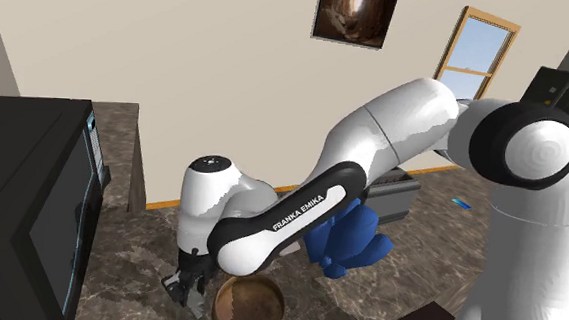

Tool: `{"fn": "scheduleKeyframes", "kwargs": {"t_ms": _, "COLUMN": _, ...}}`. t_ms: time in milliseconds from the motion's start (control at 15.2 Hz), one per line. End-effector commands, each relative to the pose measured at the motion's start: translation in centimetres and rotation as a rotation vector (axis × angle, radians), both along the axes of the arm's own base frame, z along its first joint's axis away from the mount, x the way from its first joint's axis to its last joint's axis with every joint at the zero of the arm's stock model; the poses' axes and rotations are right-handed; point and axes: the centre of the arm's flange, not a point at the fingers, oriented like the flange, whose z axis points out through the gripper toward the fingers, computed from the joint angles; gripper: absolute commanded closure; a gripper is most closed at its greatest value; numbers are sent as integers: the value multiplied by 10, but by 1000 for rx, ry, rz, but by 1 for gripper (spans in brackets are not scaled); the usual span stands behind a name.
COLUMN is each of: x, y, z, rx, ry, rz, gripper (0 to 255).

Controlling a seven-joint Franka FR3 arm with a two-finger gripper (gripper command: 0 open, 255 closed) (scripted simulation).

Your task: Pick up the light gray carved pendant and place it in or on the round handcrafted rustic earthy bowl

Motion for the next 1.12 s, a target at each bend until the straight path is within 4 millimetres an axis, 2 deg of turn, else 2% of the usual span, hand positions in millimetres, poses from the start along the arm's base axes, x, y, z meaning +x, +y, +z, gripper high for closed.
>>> {"fn": "scheduleKeyframes", "kwargs": {"t_ms": 0, "x": 1, "y": 0, "z": 12, "rx": 0, "ry": 1, "rz": 0, "gripper": 255}}
{"fn": "scheduleKeyframes", "kwargs": {"t_ms": 1056, "x": 1, "y": 0, "z": 96, "rx": 0, "ry": 1, "rz": 0, "gripper": 255}}
